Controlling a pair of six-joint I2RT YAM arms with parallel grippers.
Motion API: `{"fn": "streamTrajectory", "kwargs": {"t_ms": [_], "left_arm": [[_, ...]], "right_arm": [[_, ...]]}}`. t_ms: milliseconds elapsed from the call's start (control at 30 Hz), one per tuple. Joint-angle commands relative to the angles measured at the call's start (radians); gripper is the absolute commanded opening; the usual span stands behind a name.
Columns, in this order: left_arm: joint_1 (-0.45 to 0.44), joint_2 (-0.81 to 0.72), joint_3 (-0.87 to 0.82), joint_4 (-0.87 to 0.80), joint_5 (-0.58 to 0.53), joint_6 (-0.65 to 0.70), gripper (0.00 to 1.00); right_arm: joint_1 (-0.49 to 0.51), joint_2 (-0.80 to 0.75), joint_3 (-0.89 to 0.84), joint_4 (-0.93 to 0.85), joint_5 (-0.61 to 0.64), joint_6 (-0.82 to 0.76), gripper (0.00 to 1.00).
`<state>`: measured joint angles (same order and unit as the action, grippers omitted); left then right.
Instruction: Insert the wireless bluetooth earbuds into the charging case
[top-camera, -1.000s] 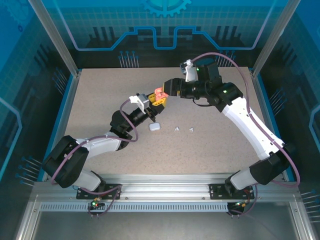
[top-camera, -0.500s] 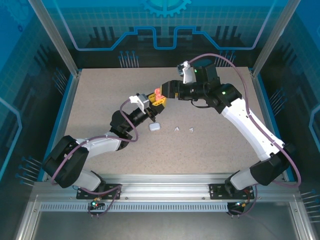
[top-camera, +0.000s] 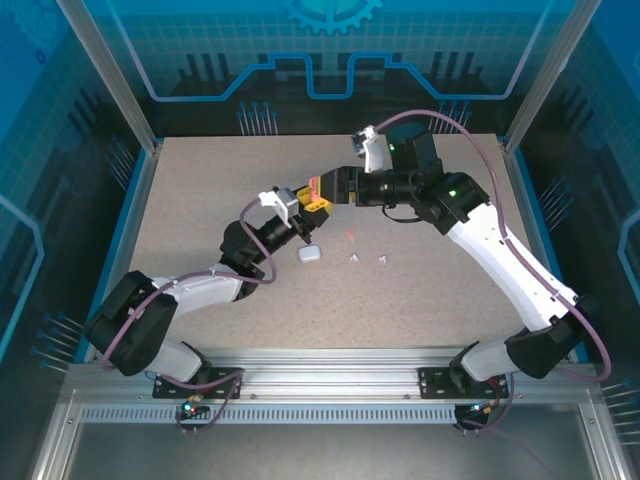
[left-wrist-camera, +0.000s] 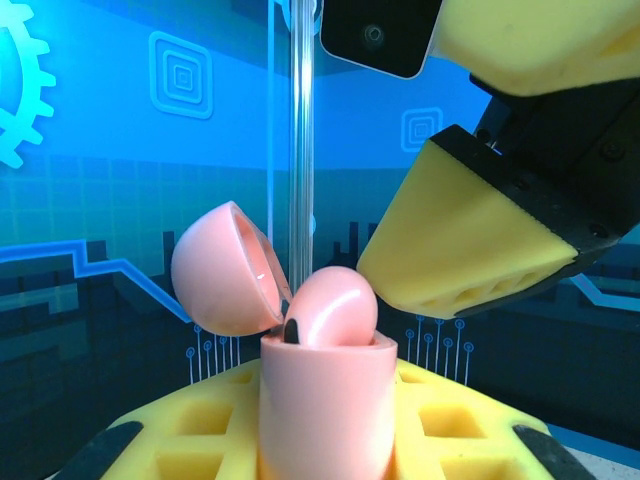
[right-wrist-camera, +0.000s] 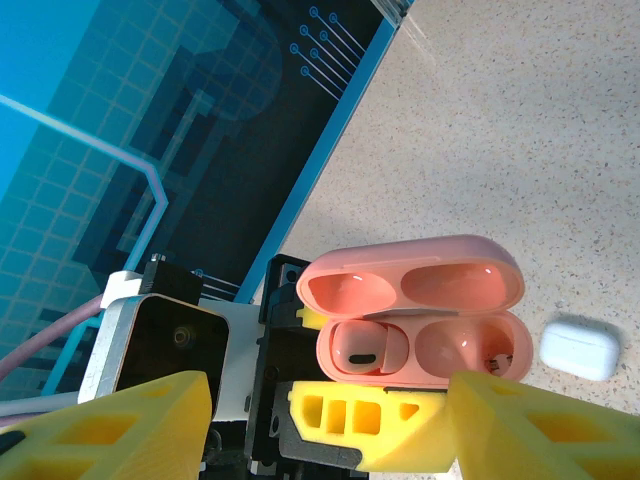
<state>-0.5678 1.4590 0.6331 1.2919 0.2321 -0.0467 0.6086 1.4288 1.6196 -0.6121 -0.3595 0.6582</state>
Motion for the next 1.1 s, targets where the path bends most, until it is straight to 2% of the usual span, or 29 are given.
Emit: {"fn": "streamTrajectory", "kwargs": {"t_ms": [0, 167, 367, 600, 700, 1067], "left_arm": [[-0.001, -0.011, 0.013, 0.035, -0.010, 0.006, 0.00], [-0.002, -0.014, 0.007, 0.034, -0.020, 0.010, 0.00], [-0.001, -0.029, -0.023, 0.030, -0.049, 0.015, 0.00], [0.002, -0.053, -0.056, 0.027, -0.103, 0.036, 0.00], [0.010, -0.063, -0.074, 0.029, -0.156, 0.037, 0.00], [0.066, -0.102, -0.085, -0.040, -0.304, 0.015, 0.00]], "right_arm": [[0.020, 0.002, 0.028, -0.011, -0.008, 0.008, 0.65], [0.000, -0.025, 0.001, -0.015, 0.046, 0.009, 0.65], [-0.103, -0.105, -0.122, 0.015, 0.094, 0.067, 0.66], [-0.206, -0.114, -0.250, 0.059, 0.143, 0.132, 0.67], [-0.215, -0.061, -0.239, 0.028, 0.188, 0.148, 0.66], [-0.205, 0.280, -0.095, 0.011, 0.216, 0.123, 0.65]]}}
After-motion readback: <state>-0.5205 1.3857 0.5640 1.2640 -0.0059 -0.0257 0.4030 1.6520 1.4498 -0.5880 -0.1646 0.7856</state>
